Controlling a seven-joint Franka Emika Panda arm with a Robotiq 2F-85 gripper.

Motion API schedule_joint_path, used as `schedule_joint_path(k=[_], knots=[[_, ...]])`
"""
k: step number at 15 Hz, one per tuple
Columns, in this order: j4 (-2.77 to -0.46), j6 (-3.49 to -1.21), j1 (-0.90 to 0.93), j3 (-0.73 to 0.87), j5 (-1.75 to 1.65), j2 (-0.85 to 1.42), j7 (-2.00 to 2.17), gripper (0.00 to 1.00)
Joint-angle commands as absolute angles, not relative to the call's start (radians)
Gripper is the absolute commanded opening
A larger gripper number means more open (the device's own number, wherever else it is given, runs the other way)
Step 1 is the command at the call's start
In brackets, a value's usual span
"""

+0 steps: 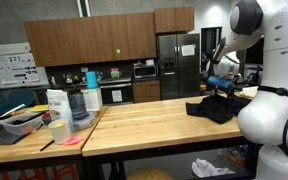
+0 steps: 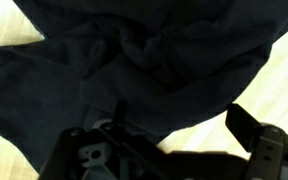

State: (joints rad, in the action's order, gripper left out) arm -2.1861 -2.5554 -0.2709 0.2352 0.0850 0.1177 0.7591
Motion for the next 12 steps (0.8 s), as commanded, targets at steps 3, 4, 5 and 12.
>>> schedule_joint_path(k=[3,4,5,12], knots=[[-2.156,-2.562,-0.248,0.255,0.093,0.147,0.762,1.0],[-2.157,-2.552,-0.246,0.251,0.1,0.145,0.751,1.0],[-2.162,-2.544,-0.244,0.248,0.107,0.139,0.74,1.0],[-2.165,-2.463,-0.206,0.231,0.148,0.092,0.741,1.0]])
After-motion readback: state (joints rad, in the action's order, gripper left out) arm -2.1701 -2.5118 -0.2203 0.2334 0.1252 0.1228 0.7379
